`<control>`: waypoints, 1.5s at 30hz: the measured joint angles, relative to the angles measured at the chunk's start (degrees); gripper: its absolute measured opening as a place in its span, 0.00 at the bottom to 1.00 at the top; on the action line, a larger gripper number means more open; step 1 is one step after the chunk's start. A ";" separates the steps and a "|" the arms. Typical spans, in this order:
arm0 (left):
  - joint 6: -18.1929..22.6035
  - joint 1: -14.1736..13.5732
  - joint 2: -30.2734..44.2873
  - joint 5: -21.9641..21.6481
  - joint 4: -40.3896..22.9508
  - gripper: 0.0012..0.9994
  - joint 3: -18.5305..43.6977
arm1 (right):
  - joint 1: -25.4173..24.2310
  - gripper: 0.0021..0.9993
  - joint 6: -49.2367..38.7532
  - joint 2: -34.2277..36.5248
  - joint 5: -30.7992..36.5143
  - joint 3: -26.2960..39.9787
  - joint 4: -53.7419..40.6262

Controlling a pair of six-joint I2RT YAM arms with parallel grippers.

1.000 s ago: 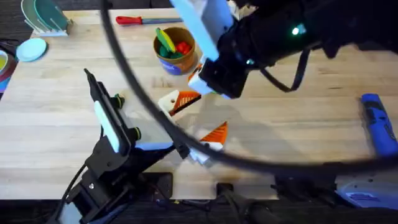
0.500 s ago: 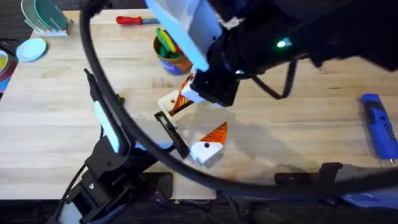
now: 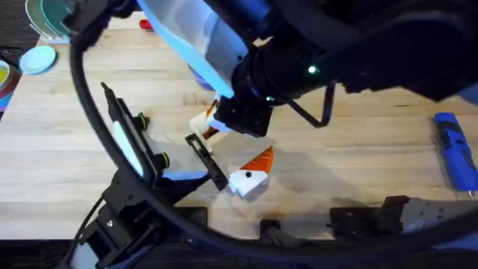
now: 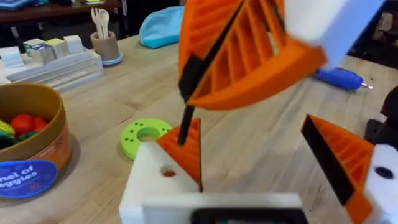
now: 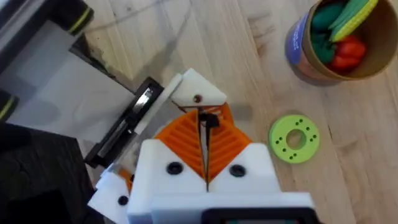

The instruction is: Pick up the gripper from the table and insert it into the empty holder that is missing its gripper. Then pick up a screw, insert it into the mounting hole, and use the screwdriver to tighten it. Finally, clean up the table by picking up the vegetable and placing it into the bucket.

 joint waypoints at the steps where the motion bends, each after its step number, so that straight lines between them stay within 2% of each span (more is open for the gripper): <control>1: 0.00 0.00 0.00 0.01 -0.01 0.99 0.00 | 0.02 0.00 0.00 0.28 -0.02 0.02 0.00; 10: 0.00 0.00 0.00 0.00 -0.11 0.99 0.00 | 0.74 0.00 0.00 3.14 0.00 0.00 0.64; 45: -0.26 0.00 0.00 -0.03 -0.44 0.99 0.00 | 0.74 0.00 0.00 4.06 0.02 0.31 0.76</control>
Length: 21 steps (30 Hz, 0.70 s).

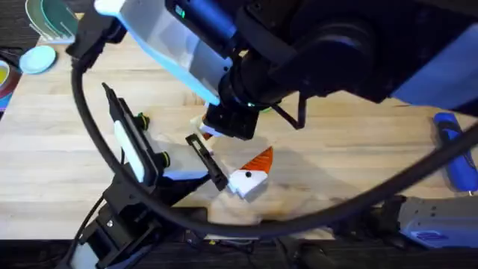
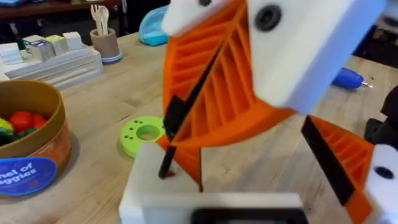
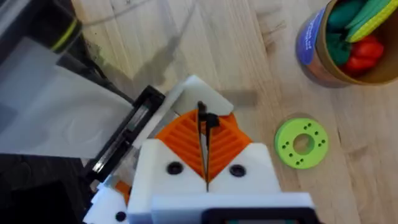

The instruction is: Pick up the gripper from the table and insert it into the empty holder that is missing its gripper. Then pick up a screw, insert it into the mounting hole, and use the screwdriver to tighten it. Finally, clean up the table by picking up the vegetable and placing it into the bucket.

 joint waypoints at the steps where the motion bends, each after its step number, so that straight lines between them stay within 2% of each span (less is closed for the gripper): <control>1: 0.01 0.00 0.00 0.02 0.00 0.99 0.00 | 0.00 0.00 0.00 -0.03 0.01 0.00 -0.01; 21: 0.26 0.00 0.00 0.02 0.24 0.99 0.00 | 0.00 0.00 0.00 -1.53 1.51 0.02 -0.76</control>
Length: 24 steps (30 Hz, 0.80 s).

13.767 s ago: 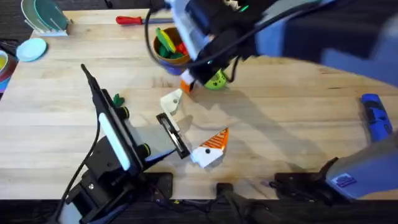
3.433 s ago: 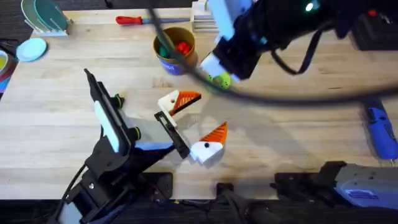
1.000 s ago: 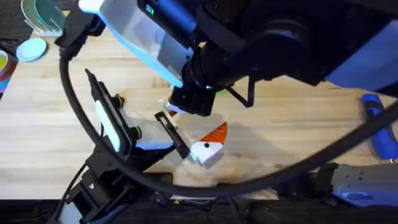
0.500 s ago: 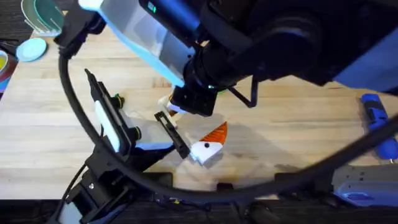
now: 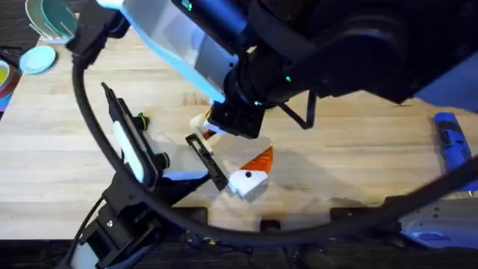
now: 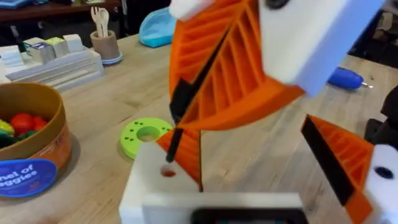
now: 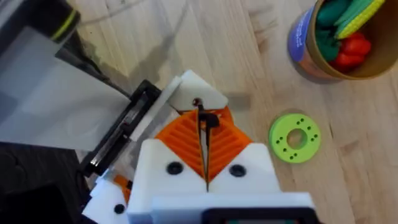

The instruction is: Pick up the gripper from the table and insert it into the empty holder that is missing its gripper. Then pick up a screw, insert it into the mounting hole, and use the screwdriver to tighten it. Finally, clean up the table by picking up the vegetable and placing it into the bucket.

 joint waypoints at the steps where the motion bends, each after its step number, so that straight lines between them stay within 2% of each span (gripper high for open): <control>1: 0.00 0.00 0.00 0.00 0.00 0.99 -0.01 | 0.00 0.00 0.00 0.00 -0.26 0.00 0.00; 24: 0.00 0.00 0.00 0.02 -0.02 0.99 0.01 | 0.00 0.00 0.00 3.32 -0.75 0.09 0.02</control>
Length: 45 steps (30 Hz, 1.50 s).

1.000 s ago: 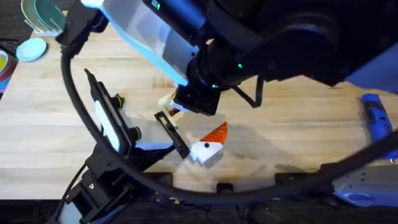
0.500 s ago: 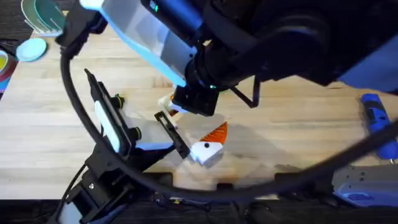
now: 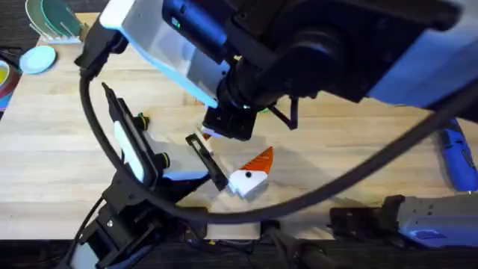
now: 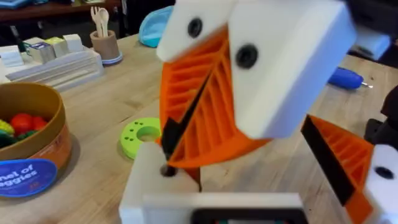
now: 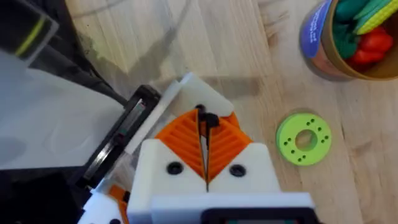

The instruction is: Pick up the gripper from the table and insert it into the empty holder that is missing its gripper. Then pick up a screw, insert it into the mounting hole, and use the screwdriver to tighten it. Finally, clean up the table by picking up the vegetable and placing it into the bucket.

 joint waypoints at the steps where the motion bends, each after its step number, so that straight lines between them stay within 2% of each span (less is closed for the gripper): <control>1: 0.00 0.00 0.00 0.00 0.01 0.99 0.00 | 0.00 0.00 0.01 0.20 -0.07 0.00 0.04; 2: -0.01 0.00 0.00 0.00 0.00 0.99 0.00 | 0.00 0.04 0.11 0.31 -0.19 0.00 0.03; 3: 0.00 0.00 0.00 0.00 0.02 0.99 0.00 | 0.00 0.14 0.01 0.35 -0.22 0.00 0.07; 6: -0.02 0.00 0.00 0.00 -0.02 0.99 0.00 | -0.02 0.50 0.05 0.35 -0.19 0.01 0.21; 9: -0.04 0.00 -0.01 -0.02 -0.26 0.99 0.00 | -0.96 0.94 0.01 0.33 1.82 0.36 0.42; 10: -0.02 0.00 0.00 -0.02 -0.22 0.99 0.00 | -1.42 0.97 -0.04 0.29 2.01 0.50 0.46; 17: 0.02 0.00 0.00 0.00 0.02 0.99 0.00 | -3.58 0.99 1.50 -1.55 0.36 1.87 -1.35; 25: 0.02 0.00 0.00 0.00 0.02 0.99 0.00 | -15.33 0.99 4.52 -16.09 -0.01 3.43 -3.73; 29: 0.02 0.00 0.00 0.00 0.03 0.99 0.00 | -21.01 0.99 4.83 -23.89 -0.47 4.26 -7.91; 35: 0.02 0.00 0.00 0.00 0.07 0.99 0.00 | -27.54 0.99 5.22 -30.42 -7.35 4.19 -14.19; 39: 0.02 0.00 0.00 0.00 0.07 0.99 0.00 | -30.28 0.99 5.64 -34.20 -10.48 0.49 -15.37; 45: 0.01 0.00 0.00 0.00 0.07 0.99 0.00 | -33.26 0.99 6.10 -39.84 -18.59 -12.19 -13.20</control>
